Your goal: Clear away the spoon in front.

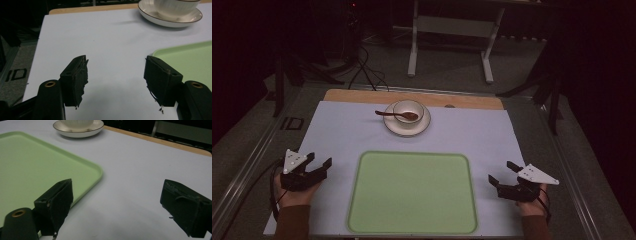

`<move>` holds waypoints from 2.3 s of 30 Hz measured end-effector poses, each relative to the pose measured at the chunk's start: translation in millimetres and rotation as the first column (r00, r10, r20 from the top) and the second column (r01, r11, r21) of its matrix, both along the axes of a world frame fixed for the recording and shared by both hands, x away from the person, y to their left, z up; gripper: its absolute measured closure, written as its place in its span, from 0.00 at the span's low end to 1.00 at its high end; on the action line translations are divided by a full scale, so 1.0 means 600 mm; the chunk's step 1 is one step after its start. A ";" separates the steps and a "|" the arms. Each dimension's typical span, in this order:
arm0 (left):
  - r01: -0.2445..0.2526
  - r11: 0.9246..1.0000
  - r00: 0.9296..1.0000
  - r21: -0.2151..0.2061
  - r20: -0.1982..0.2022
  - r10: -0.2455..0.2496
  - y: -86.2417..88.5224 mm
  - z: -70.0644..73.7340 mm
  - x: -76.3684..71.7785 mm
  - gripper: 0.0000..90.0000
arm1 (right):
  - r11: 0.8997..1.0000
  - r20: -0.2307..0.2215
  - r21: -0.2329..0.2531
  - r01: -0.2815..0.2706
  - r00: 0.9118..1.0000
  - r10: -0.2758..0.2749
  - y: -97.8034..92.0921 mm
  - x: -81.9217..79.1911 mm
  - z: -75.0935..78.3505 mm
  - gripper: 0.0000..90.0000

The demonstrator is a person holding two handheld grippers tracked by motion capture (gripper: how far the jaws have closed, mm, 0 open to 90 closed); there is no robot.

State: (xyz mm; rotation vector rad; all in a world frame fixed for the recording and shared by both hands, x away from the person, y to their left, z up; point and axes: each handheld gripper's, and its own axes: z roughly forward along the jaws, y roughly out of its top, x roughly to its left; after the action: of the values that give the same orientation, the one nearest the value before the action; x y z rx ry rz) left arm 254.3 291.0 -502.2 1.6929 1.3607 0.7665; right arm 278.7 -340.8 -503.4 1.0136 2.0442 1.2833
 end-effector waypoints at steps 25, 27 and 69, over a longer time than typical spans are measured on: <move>0.048 0.999 0.999 -0.019 -0.018 -0.048 -0.013 0.006 0.021 0.41 | 1.000 -0.016 -0.017 -0.016 1.000 0.016 -0.002 0.003 -0.005 0.12; 0.054 0.998 0.998 -0.035 -0.016 -0.054 -0.014 0.010 0.024 0.42 | 1.000 -0.012 -0.016 -0.017 1.000 0.017 -0.002 0.003 -0.004 0.12; 0.175 0.981 0.985 -0.084 0.026 -0.173 -0.115 0.094 0.160 0.43 | 0.999 0.014 -0.040 -0.013 1.000 0.014 -0.001 -0.002 -0.002 0.13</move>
State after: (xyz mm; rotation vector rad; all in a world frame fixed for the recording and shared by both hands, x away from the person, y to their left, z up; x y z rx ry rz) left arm 350.5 222.0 -445.9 1.7062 1.1972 0.6141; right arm 277.7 -341.5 -504.5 0.9715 2.0608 1.2477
